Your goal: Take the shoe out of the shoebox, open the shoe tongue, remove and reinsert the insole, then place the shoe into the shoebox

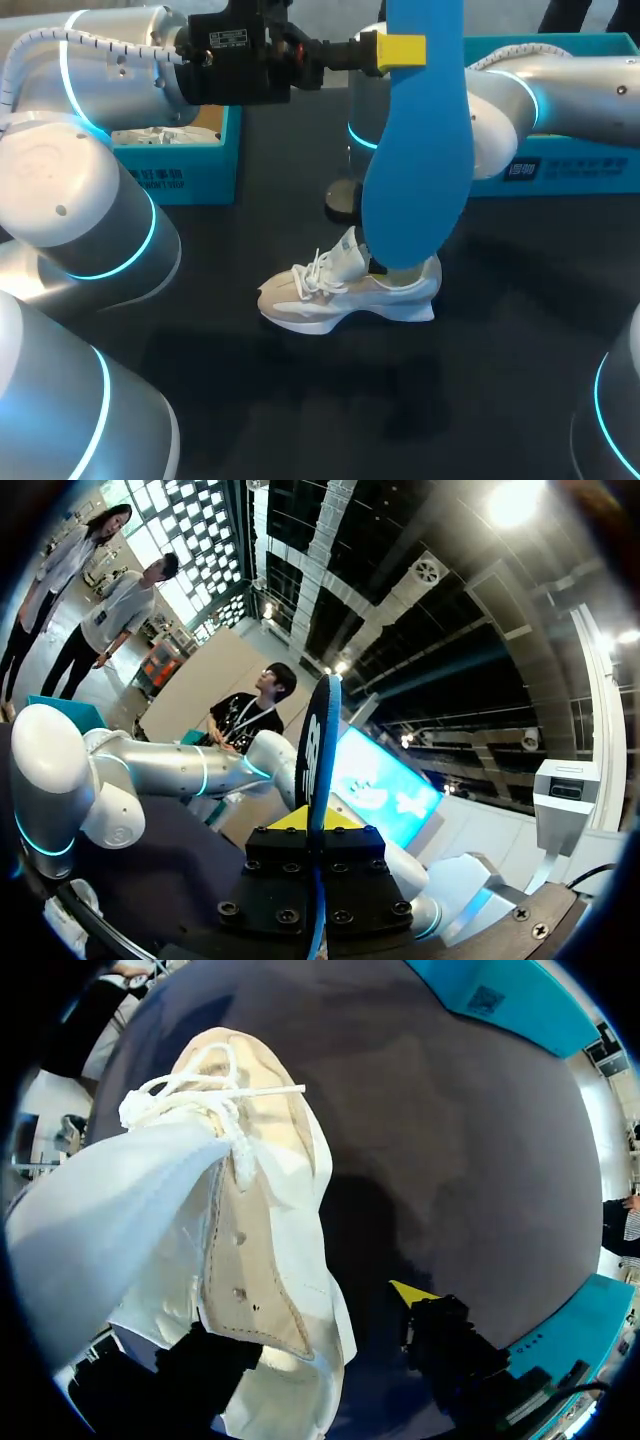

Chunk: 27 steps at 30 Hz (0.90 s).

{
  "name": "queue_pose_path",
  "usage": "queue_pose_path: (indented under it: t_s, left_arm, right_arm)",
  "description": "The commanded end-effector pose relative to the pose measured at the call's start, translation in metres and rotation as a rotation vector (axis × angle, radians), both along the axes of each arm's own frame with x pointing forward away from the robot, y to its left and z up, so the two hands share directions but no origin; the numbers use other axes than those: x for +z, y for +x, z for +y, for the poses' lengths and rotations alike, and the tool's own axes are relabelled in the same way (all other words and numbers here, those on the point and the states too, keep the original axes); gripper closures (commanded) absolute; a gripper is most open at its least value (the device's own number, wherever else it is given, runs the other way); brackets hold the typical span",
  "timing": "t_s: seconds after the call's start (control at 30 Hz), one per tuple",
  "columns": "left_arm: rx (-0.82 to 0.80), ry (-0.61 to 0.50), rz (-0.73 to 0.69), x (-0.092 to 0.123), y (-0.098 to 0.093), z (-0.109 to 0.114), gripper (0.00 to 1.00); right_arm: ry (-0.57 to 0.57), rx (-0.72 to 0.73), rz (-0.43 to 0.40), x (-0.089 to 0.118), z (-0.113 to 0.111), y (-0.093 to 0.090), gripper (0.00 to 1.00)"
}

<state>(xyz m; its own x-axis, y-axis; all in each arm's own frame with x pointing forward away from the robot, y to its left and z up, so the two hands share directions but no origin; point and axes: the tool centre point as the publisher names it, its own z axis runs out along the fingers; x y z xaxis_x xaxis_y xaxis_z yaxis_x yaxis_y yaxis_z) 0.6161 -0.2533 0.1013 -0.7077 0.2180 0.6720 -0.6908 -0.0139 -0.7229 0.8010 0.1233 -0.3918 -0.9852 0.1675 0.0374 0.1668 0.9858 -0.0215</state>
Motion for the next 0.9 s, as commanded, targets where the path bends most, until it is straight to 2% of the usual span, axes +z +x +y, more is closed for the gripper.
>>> queue_pose_path:
  t_s: [0.03,0.17,0.23,0.27,0.6,0.9]
  left_arm:
    - [0.001,-0.004,0.000,-0.001,-0.001,-0.001,1.00]
    - [0.001,-0.004,0.000,-0.001,-0.001,-0.001,1.00]
    - [0.001,-0.004,0.000,-0.001,-0.001,-0.001,1.00]
    - [0.001,-0.004,0.000,-0.001,-0.001,-0.001,1.00]
    - [0.001,-0.004,0.000,-0.001,-0.001,-0.001,1.00]
    - [0.001,-0.004,0.000,-0.001,-0.001,-0.001,1.00]
  right_arm:
    - [-0.001,-0.005,0.010,-0.004,0.003,0.000,0.58]
    - [0.000,-0.010,0.015,-0.004,0.004,-0.001,0.81]
    - [-0.001,-0.012,0.018,-0.005,0.004,-0.001,0.96]
    - [0.001,-0.015,0.019,-0.005,0.004,-0.001,1.00]
    - [0.054,-0.064,0.020,0.019,-0.004,-0.008,1.00]
    - [0.089,-0.204,0.070,0.042,-0.008,-0.015,1.00]
